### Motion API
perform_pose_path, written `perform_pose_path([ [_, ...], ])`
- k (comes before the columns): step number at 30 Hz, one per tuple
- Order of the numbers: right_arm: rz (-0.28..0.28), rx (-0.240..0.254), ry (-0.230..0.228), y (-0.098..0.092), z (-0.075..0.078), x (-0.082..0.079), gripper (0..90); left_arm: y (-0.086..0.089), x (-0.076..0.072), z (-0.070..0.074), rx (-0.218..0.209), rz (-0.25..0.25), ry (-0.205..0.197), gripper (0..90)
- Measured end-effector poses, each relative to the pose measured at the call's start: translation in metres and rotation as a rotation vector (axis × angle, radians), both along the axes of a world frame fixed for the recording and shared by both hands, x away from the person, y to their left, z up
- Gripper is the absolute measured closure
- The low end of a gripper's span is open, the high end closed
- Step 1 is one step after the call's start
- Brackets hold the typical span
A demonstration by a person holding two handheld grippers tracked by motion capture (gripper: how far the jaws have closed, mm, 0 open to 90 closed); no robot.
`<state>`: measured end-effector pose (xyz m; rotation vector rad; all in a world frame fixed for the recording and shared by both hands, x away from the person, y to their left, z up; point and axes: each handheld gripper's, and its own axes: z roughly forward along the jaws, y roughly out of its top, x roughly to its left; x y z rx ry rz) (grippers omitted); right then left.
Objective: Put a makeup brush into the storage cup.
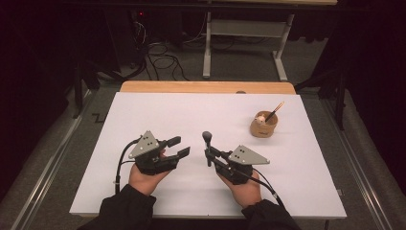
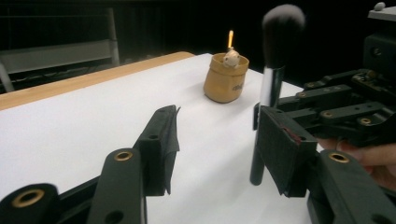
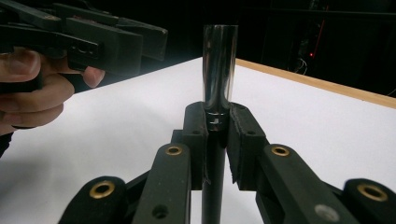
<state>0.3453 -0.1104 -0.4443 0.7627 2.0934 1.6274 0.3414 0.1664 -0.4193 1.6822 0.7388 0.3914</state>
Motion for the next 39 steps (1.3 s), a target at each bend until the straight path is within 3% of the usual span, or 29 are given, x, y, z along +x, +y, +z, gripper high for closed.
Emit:
perform_pose_path([
  [6, -0.005, 0.001, -0.003, -0.002, 0.001, 0.0, 80.1, 0.013, -0.002, -0.002, 0.014, 0.034, 0.014, 39.7],
  [16, -0.013, -0.002, -0.011, -0.006, 0.003, 0.001, 80.1, 0.033, -0.003, -0.018, 0.044, 0.091, 0.019, 24.9],
  [20, -0.018, -0.004, -0.017, -0.008, 0.003, 0.002, 80.1, 0.032, -0.002, -0.025, 0.09, 0.105, 0.009, 20.1],
  [22, -0.02, -0.006, -0.018, -0.009, 0.003, 0.003, 80.1, 0.032, 0.0, -0.028, 0.089, 0.107, 0.023, 17.3],
  [33, -0.066, 0.0, -0.03, -0.024, 0.008, 0.007, 80.1, 0.032, 0.0, -0.028, 0.062, 0.142, 0.019, 0.7],
  [39, -0.099, 0.006, -0.036, -0.037, 0.012, 0.01, 80.1, 0.031, 0.0, -0.028, 0.072, 0.142, 0.011, 0.2],
])
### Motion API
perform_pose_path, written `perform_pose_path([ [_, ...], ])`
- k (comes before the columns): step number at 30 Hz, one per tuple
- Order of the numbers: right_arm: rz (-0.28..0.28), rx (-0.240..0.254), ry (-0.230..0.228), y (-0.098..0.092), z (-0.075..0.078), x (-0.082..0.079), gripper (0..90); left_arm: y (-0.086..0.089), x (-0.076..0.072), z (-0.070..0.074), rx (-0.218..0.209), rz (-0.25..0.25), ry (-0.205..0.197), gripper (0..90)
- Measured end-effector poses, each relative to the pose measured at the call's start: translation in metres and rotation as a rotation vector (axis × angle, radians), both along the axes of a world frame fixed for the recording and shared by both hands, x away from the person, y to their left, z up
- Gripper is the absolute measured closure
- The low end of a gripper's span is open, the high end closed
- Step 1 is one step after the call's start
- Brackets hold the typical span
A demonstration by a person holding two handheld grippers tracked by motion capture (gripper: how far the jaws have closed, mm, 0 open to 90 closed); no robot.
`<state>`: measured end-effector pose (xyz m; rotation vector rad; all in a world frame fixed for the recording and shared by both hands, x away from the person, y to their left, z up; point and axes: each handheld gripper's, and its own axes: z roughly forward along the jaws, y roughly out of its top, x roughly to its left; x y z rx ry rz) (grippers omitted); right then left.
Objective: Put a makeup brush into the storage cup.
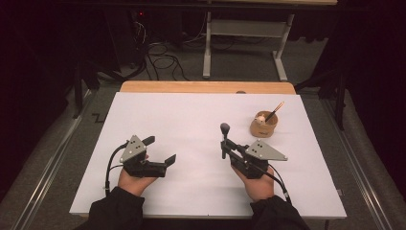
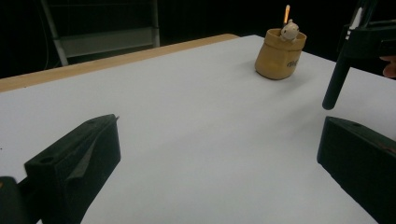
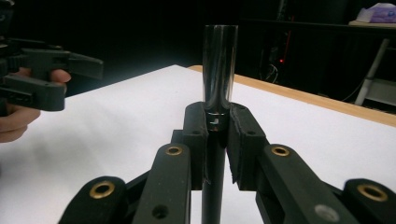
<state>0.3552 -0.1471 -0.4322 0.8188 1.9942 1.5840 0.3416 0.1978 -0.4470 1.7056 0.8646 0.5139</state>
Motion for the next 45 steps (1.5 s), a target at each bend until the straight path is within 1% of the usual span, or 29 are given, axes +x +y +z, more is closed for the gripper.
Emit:
perform_pose_path([
  [5, -0.04, 0.004, -0.011, -0.013, 0.003, 0.003, 80.1, -0.001, 0.0, -0.001, 0.0, -0.008, 0.01, 0.2],
  [16, -0.123, 0.014, -0.01, -0.045, 0.006, 0.005, 80.1, -0.001, 0.0, 0.0, 0.0, -0.018, 0.015, 0.4],
  [31, -0.211, 0.029, -0.012, -0.081, 0.008, 0.007, 80.1, -0.001, 0.0, 0.0, 0.0, -0.022, 0.018, 0.5],
  [36, -0.24, 0.046, -0.009, -0.092, 0.009, 0.007, 80.1, -0.001, 0.0, -0.001, 0.0, -0.023, 0.019, 0.6],
  [45, -0.287, 0.063, -0.007, -0.109, 0.009, 0.009, 80.2, -0.001, 0.0, -0.001, -0.001, -0.024, 0.02, 1.0],
])
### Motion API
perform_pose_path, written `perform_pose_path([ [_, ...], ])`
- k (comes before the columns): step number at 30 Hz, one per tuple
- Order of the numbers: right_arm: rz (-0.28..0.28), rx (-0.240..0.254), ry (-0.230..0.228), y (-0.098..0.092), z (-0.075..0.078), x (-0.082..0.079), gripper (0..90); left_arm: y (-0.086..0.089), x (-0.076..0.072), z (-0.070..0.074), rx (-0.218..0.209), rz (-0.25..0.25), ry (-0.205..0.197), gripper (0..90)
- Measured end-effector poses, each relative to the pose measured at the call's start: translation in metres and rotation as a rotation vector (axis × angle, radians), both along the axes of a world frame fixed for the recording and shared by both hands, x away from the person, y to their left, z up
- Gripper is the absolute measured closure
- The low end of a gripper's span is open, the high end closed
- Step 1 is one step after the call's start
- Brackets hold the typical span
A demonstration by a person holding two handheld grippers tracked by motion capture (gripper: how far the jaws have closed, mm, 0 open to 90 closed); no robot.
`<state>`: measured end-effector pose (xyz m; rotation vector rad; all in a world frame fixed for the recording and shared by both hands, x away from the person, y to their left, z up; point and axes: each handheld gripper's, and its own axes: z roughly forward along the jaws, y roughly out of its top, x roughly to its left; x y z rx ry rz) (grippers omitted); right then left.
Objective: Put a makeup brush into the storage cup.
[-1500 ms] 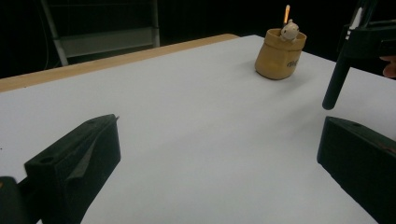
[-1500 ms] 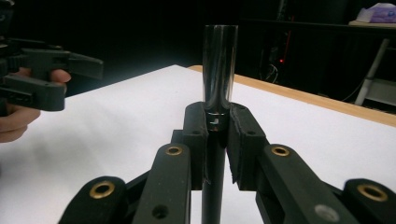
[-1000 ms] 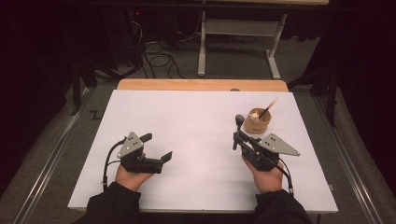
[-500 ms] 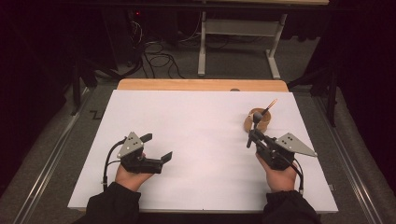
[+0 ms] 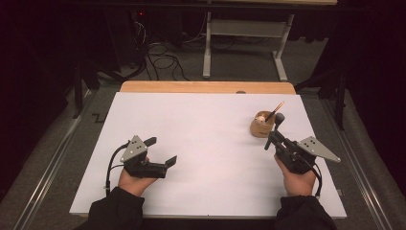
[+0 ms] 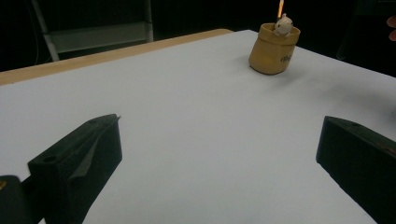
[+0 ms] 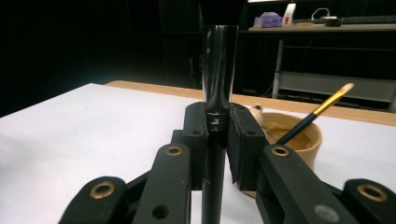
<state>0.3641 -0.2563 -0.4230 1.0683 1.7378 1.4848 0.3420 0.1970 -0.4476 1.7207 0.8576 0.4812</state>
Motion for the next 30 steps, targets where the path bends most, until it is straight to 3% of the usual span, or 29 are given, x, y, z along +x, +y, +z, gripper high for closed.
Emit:
perform_pose_path([
  [11, -0.035, 0.011, 0.004, -0.009, -0.001, 0.004, 80.2, 0.0, 0.0, 0.0, 0.0, -0.003, 0.001, 1.3],
  [17, -0.052, -0.002, 0.013, -0.008, 0.0, 0.015, 80.3, 0.001, 0.0, 0.0, -0.004, -0.003, 0.002, 1.4],
  [30, -0.079, -0.015, 0.005, -0.009, 0.023, 0.038, 80.2, 0.003, 0.0, 0.001, -0.009, -0.003, 0.003, 1.6],
])
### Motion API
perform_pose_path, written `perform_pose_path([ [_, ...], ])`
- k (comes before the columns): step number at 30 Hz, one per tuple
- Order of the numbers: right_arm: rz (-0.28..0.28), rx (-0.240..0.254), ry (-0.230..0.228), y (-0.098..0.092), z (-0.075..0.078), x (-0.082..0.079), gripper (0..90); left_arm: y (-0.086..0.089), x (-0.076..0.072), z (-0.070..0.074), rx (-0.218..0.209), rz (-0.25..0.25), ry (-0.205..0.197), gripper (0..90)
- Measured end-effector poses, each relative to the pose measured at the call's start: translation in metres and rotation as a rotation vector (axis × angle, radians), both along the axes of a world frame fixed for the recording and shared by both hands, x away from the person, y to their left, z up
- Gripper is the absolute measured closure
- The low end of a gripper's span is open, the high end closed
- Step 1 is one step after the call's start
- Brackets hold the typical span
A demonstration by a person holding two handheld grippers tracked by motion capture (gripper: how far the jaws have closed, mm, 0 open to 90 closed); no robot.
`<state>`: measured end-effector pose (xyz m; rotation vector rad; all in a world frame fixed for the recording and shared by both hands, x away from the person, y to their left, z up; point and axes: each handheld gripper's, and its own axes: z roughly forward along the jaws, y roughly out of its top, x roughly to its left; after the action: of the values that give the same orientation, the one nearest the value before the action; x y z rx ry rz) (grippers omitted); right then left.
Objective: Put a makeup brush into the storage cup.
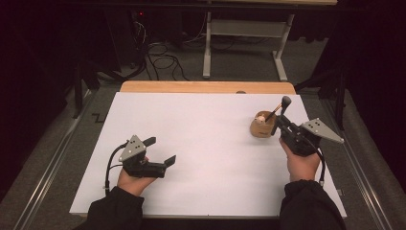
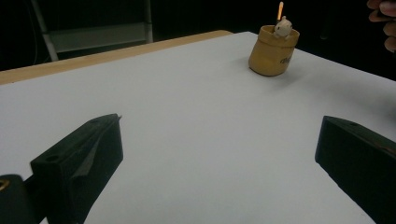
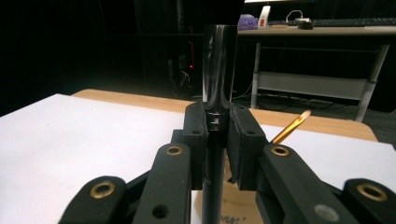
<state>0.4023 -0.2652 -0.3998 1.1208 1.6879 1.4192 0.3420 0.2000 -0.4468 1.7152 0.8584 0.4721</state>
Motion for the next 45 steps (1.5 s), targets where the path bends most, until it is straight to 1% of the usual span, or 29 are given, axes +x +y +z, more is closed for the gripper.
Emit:
perform_pose_path([
  [8, -0.026, 0.003, -0.013, -0.003, 0.014, 0.013, 80.2, 0.001, 0.0, 0.0, -0.005, -0.001, 0.0, 1.7],
  [13, -0.042, -0.001, -0.007, -0.004, 0.017, 0.022, 80.2, 0.001, 0.0, 0.0, -0.005, -0.002, 0.0, 1.8],
  [15, -0.044, 0.005, -0.002, -0.004, 0.018, 0.025, 80.2, 0.001, 0.0, 0.0, -0.006, -0.002, -0.001, 1.8],
  [23, -0.057, -0.007, 0.02, 0.0, 0.015, 0.038, 80.2, 0.001, 0.0, 0.001, -0.008, -0.003, -0.003, 2.0],
  [26, -0.063, -0.021, 0.027, 0.001, 0.015, 0.043, 80.2, 0.001, 0.0, 0.001, -0.008, -0.003, -0.002, 2.0],
  [30, -0.07, -0.016, 0.034, 0.002, 0.014, 0.05, 80.2, 0.001, 0.0, 0.001, -0.008, -0.003, -0.003, 2.1],
  [35, -0.084, -0.023, 0.05, 0.004, 0.008, 0.058, 80.2, 0.001, 0.0, 0.001, -0.01, -0.004, -0.004, 2.1],
  [37, -0.087, -0.018, 0.059, 0.003, 0.006, 0.061, 80.2, 0.002, 0.0, 0.001, -0.009, -0.004, -0.003, 2.1],
  [45, -0.103, -0.029, 0.081, 0.001, -0.001, 0.068, 80.2, 0.003, 0.0, 0.001, -0.012, -0.002, -0.006, 2.1],
])
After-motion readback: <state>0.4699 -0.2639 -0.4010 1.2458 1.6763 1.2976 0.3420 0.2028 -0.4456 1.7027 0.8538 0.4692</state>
